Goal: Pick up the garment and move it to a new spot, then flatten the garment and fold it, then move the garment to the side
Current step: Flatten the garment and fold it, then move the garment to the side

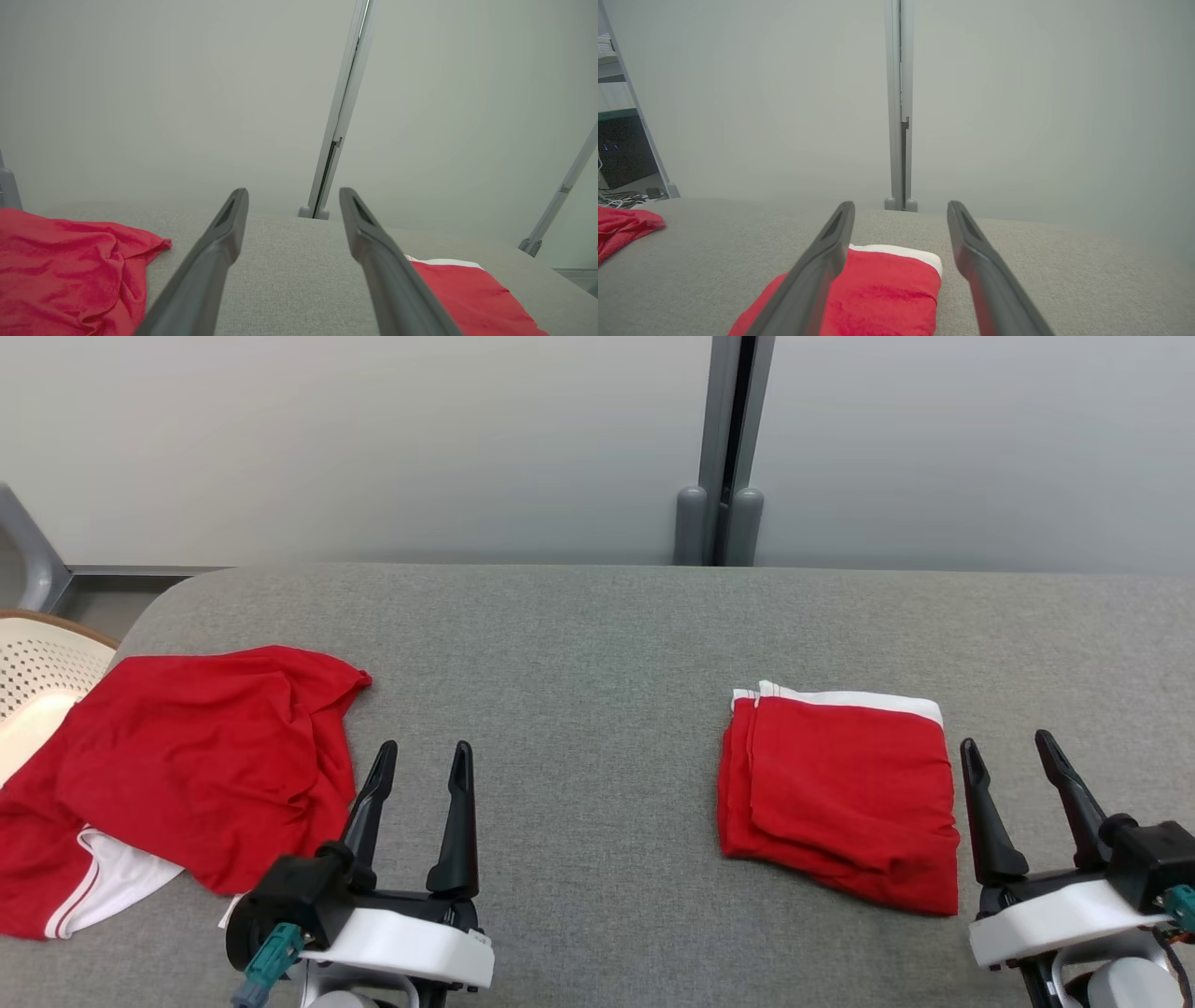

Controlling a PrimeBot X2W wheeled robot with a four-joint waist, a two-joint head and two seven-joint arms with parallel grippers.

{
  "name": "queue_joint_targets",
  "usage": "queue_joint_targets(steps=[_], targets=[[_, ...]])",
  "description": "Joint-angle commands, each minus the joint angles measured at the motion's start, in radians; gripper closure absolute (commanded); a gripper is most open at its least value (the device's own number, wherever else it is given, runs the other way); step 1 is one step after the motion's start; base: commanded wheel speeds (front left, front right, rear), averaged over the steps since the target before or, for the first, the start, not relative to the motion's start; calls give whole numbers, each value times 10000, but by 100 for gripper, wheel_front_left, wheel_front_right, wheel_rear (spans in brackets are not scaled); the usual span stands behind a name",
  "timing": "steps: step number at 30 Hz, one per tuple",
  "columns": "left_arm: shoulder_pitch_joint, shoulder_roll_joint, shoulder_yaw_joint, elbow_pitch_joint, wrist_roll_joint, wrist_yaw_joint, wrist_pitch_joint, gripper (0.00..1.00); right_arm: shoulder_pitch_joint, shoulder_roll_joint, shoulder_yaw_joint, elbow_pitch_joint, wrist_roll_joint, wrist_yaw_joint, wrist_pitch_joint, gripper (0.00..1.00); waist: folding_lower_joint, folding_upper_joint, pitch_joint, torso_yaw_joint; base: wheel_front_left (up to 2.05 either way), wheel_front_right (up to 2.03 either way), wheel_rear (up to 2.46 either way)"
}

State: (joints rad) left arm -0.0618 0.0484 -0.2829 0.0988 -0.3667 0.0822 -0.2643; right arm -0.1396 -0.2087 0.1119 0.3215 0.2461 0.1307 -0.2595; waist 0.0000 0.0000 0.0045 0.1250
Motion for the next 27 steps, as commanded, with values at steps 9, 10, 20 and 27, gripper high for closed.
queue_joint_targets(steps=[9, 10, 20, 27], targets=[[386, 43, 28, 336, -260, 173, 0, 0, 1103, 856, -895, -919, -951, -1, -67, 0, 0, 0, 42, -307, 0, 0, 0], [437, 44, 34, 398, -330, 184, 0, 0, 1167, 931, -941, -873, -880, -1, -67, 0, 0, 0, 36, -316, 0, 0, 0], [220, 43, -337, 498, -249, 205, 0, 0, 904, 993, -1305, -484, -927, -1, -64, 0, 0, 0, 311, -155, 0, 0, 0], [-100, 41, -641, 516, -148, 228, 0, 0, 83, 866, -1420, 481, 198, -1, 684, 0, 0, 0, 1156, 201, 0, 0, 0]])
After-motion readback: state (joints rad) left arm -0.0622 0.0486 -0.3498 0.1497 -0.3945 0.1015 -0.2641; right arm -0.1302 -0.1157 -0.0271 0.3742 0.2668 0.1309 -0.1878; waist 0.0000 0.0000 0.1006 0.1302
